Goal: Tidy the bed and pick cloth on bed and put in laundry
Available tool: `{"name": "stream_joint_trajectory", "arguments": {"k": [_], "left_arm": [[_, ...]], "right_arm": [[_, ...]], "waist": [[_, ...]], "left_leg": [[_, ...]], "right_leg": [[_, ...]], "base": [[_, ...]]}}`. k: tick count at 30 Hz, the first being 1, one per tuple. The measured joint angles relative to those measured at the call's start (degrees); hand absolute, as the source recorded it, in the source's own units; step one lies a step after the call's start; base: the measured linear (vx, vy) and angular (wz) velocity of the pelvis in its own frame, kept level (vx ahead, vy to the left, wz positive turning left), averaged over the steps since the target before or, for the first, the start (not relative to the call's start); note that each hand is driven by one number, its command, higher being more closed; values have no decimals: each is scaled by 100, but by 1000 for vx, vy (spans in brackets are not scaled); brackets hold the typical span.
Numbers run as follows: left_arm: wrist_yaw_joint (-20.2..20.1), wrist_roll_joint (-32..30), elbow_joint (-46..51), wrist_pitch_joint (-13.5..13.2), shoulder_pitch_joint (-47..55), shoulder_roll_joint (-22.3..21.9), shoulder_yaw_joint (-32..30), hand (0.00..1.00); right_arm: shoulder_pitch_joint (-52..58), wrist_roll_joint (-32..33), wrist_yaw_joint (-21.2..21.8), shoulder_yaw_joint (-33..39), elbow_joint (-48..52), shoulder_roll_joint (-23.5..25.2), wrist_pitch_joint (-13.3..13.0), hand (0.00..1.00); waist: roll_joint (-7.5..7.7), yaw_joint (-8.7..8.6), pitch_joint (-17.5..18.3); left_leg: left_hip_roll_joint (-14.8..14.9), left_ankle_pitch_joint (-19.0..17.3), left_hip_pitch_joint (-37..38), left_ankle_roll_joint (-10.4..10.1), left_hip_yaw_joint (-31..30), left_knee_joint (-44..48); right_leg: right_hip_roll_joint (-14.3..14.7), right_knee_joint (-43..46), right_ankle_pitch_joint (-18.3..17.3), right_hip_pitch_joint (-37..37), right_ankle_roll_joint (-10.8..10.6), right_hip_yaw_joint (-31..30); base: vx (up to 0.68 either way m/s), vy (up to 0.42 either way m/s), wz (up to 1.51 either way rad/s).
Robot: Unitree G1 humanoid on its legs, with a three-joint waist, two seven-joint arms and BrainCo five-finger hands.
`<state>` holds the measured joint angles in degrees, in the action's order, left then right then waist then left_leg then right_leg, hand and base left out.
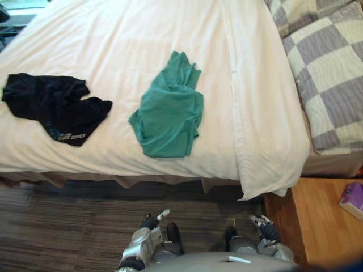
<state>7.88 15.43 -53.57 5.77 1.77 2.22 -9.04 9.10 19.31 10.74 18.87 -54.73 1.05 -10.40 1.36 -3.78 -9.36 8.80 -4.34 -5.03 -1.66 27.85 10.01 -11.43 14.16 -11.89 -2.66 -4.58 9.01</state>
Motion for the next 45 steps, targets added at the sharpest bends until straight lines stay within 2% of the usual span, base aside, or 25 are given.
{"name": "stream_joint_trajectory", "arguments": {"k": [3, 6, 7, 8, 9, 10, 11, 13, 14, 15, 16, 17, 18, 19, 20, 23, 25, 27, 28, 30, 33, 36, 39, 43, 45], "left_arm": [[141, -142, 15, -231, 137, 74, -27, 0], [375, -106, 12, -492, 379, 179, -137, 0], [375, -106, 0, -585, 356, 190, -268, 0], [362, -112, 8, -635, 355, 185, -330, 0], [313, -101, 7, -774, 366, 198, -375, 0], [233, -117, 9, -903, 379, 197, -392, 0], [171, -122, 13, -991, 374, 197, -389, 0], [-67, -142, 60, -1352, 373, 187, -263, 0], [-139, -148, 59, -1419, 371, 179, -231, 0], [-267, -152, 52, -1496, 347, 114, -210, 0], [-306, -152, 32, -1491, 335, 51, -190, 0], [-389, -193, 14, -1454, 296, 35, -52, 0], [-421, -282, -16, -1420, 176, 84, -1, 0], [-409, -279, -177, -1401, 144, 139, 18, 0], [-379, -269, -267, -1329, 181, 313, 170, 0], [-392, -400, -299, -1181, 156, 413, 510, 0], [-458, -898, -291, -1075, 107, 396, 739, 0], [-528, -1228, -301, -974, 26, 382, 885, 0], [-552, -1370, -329, -928, 43, 345, 1015, 0], [-564, -1503, -348, -898, 12, 287, 1256, 0], [-626, -1639, -349, -1003, 13, 307, 1495, 0], [-604, -1734, -323, -1285, 186, 308, 1525, 0], [-496, -1729, -255, -1403, 366, 295, 1494, 0], [-282, -1646, -213, -1404, 402, 285, 1371, 0], [-248, -1336, -223, -1401, 435, 278, 1076, 0]], "right_arm": [[36, 187, 5, -176, -17, -159, 18, 0], [-22, 55, 72, -240, -45, -177, 31, 0], [-38, -100, 89, -202, -94, -281, 28, 0], [-47, -198, 108, -158, -119, -259, 12, 0], [-19, -316, 102, -52, -131, -334, -20, 0], [52, -452, 109, -49, -131, -415, -48, 0], [101, -506, 114, -50, -130, -451, -74, 0], [213, -653, 149, -33, -123, -454, -147, 0], [237, -734, 152, -23, -123, -454, -158, 0], [255, -965, 148, 46, -109, -446, -201, 0], [255, -1114, 146, 82, -80, -448, -224, 0], [212, -1333, 51, 153, -113, -369, -259, 0], [187, -1429, -29, 276, -220, -311, -274, 0], [109, -1540, -27, 323, -292, -282, -322, 0], [-31, -1679, 40, -12, -485, -356, -358, 0], [-74, -1802, 158, -458, -602, -414, -371, 0], [-202, -1802, 438, -962, -578, -611, -368, 0], [-305, -1884, 560, -1264, -549, -672, -394, 0], [-350, -2048, 674, -1395, -511, -693, -490, 0], [-461, -2018, 734, -1676, -500, -881, -596, 0], [-510, -1555, 674, -2131, -503, -953, -697, 0], [-753, -1388, 415, -2651, -592, -799, -533, 0], [-890, -1274, 261, -2865, -600, -791, -270, 0], [-925, -837, 54, -2865, -609, -900, 61, 0], [-914, -760, -167, -2848, -651, -1007, 162, 0]], "waist": [[-16, 79, -26], [117, 54, -9], [222, 20, -14], [295, 35, -83], [257, 15, -122], [249, -7, -121], [233, -20, -113], [216, -66, -114], [214, -55, -115], [174, -39, -94], [101, -42, -72], [89, 1, -62], [174, 50, -58], [73, 66, -53], [95, -32, -28], [119, -8, -6], [89, -31, -6], [98, -16, 4], [117, -3, 47], [-73, -22, 62], [-100, 12, 120], [-122, 34, 110], [-258, 70, 155], [-388, 66, 82], [-444, 37, -8]], "left_leg": [[334, -810, -518, 23, -188, 1603], [198, -856, -604, 17, -62, 1655], [106, -924, -615, -114, 35, 1611], [233, -1134, -660, -34, 243, 1951], [641, -1343, -814, 137, 300, 2762], [1088, -1343, -787, 85, 218, 2950], [1316, -1311, -784, 32, 136, 2899], [1979, -1070, -674, -260, -60, 2377], [2037, -999, -627, -341, -93, 2267], [2015, -834, -539, -628, -264, 2145], [1964, -751, -491, -778, -367, 2081], [1826, -377, -466, -1342, -367, 2152], [1687, -645, -484, -1286, -284, 2348], [1608, -771, -489, -1200, -171, 2372], [1536, -732, -309, -1037, -41, 2001], [1116, -209, 145, -679, 232, 732], [576, 234, 441, -429, 299, -285], [252, 310, 547, -324, 285, -541], [51, 325, 649, -313, 274, -722], [-98, 442, 797, -269, 147, -941], [-93, 533, 831, -270, 11, -971], [-81, 560, 991, -314, 167, -1032], [-108, 528, 1245, -355, 425, -1058], [259, -101, 947, -528, 600, 362], [758, -118, 481, -563, 563, 1887]], "right_leg": [[-199, 1150, -579, -289, -123, -45], [-489, 1741, -782, -733, -122, -192], [-615, 1815, -849, -820, -111, -283], [-701, 1859, -837, -886, -91, -346], [-790, 2010, -849, -991, -65, -468], [-919, 2074, -860, -1049, -84, -579], [-990, 2096, -864, -1071, -155, -595], [-1340, 2218, -885, -1088, -501, -608], [-1421, 2202, -858, -1075, -614, -636], [-1603, 1983, -711, -1000, -869, -681], [-1681, 1758, -572, -883, -915, -657], [-1785, 1219, -105, -634, -903, -689], [-1916, 934, 501, -571, -598, -777], [-1876, 682, 1236, -594, 135, -645], [-1516, 564, 1401, -576, 80, -207], [-732, 401, 1051, -416, -416, 635], [233, 29, 793, -358, -271, 782], [680, -902, 699, 0, -50, 708], [634, -1242, 758, 255, 135, 570], [578, -1113, 755, 276, 138, 413], [571, -1052, 734, 358, 163, 373], [566, -1201, 732, 521, 167, 467], [575, -1226, 732, 599, 167, 230], [558, -1198, 612, 607, 195, -49], [547, -1116, 566, 620, 189, -308]], "base": [[-37, 71, 28], [-37, 60, -12], [-26, 10, -13], [-25, 12, -17], [-8, 51, -24], [-24, 69, -18], [-19, 160, 5], [-35, 315, 32], [-42, 448, 22], [-28, 427, 10], [3, 680, 5], [15, 769, -3], [5, 957, -13], [7, 891, -20], [59, 805, -15], [99, 436, 16], [127, 416, 37], [105, 279, 25], [80, 181, 25], [89, 173, 30], [62, 51, 24], [-8, -18, -14], [-47, -6, -46], [-93, 8, -45], [-70, -5, -61]]}}
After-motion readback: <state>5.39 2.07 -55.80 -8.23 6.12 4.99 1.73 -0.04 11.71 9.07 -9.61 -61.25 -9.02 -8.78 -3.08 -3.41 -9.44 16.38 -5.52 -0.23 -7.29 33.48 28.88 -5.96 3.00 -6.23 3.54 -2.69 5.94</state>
